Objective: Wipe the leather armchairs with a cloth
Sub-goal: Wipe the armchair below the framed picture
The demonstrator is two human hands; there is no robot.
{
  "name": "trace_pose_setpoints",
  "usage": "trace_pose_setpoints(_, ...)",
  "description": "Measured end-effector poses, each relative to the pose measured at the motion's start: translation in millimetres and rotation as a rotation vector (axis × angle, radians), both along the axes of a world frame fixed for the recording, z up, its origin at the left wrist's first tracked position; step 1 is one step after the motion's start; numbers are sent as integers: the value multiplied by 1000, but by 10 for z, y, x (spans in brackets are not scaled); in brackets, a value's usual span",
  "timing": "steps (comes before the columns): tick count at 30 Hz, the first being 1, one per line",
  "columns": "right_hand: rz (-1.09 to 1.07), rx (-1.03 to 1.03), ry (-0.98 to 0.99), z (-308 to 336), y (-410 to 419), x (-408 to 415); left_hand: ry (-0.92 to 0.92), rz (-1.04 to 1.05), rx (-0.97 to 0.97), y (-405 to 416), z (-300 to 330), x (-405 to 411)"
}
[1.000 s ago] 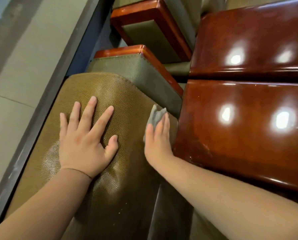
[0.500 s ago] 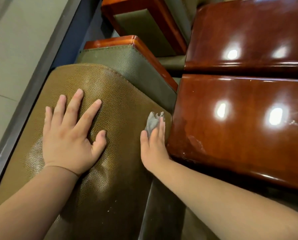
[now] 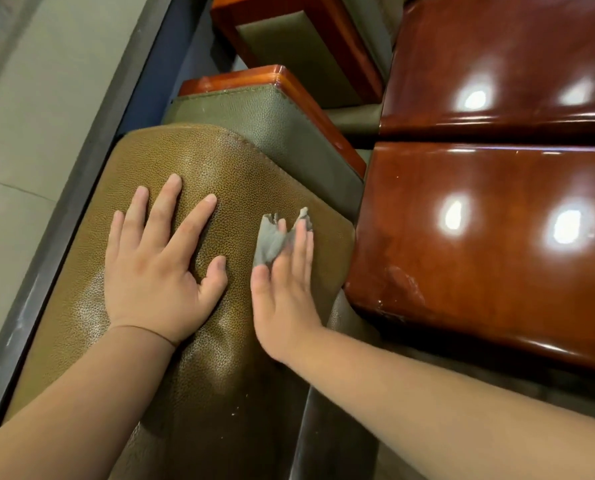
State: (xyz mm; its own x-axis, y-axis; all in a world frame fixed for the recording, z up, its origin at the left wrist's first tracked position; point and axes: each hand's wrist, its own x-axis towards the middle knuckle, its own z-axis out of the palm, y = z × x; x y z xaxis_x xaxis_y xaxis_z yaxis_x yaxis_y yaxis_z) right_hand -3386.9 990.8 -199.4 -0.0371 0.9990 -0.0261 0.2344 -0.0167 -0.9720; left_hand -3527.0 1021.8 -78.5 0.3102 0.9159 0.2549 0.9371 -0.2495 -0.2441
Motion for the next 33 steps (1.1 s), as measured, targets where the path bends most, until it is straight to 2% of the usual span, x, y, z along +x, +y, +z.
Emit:
trace_pose_setpoints(2, 14, 34, -58, -183, 39, 144, 2, 1, 2, 0, -10, -11)
trace_pose_setpoints(3, 10, -24, -98, -339, 65, 230, 0, 4, 2, -3, -14, -11)
trace_pose_setpoints(6, -57, -492, -58, -598, 205, 421, 7, 13, -3, -14, -9, -10)
trace_pose_setpoints(8, -110, -678, -23, -514, 216, 342, 12, 12, -12, -10, 4, -18)
trace_pose_setpoints(10, -100, -597, 23, -215, 119, 131, 20, 19, -14, -2, 22, -15)
trace_pose_setpoints(12, -13, -329, 70, 173, -85, -89, 22, 33, -30, -26, 41, 1)
trace_pose_setpoints(14, 59, -174, 112, 383, -225, -175, 20, 43, -52, -42, 62, 19)
trace_pose_setpoints(16, 117, -123, 95, 307, -182, -84, 24, 49, -63, -41, 56, 29)
trace_pose_setpoints(18, 145, -78, -21, 48, -195, 72, 18, 43, -62, -19, 46, 11)
trace_pose_setpoints(20, 57, -270, -45, -224, -232, 207, 21, 60, -60, -27, 38, -12)
trace_pose_setpoints(22, -87, -656, -9, -315, -211, 227, 22, 89, -78, -58, 45, 4)
trace_pose_setpoints(24, -179, -916, 79, -83, -75, 103, 40, 143, -101, -65, 83, 35)
trace_pose_setpoints(25, -172, -930, 105, 130, -42, 2, 48, 168, -114, -75, 114, 50)
trace_pose_setpoints(26, -138, -842, 114, 358, -57, -116, 37, 175, -134, -79, 144, 77)
trace_pose_setpoints(28, 85, -463, 14, 735, -238, -318, -30, 170, -205, -90, 224, 123)
trace_pose_setpoints(29, 166, -344, 15, 827, -339, -344, -74, 171, -247, -111, 267, 114)
trace_pose_setpoints(31, 217, -253, 30, 762, -463, -277, -153, 199, -319, -299, 370, 5)
trace_pose_setpoints(33, 151, -340, -40, 561, -562, -138, -205, 245, -404, -752, 446, -213)
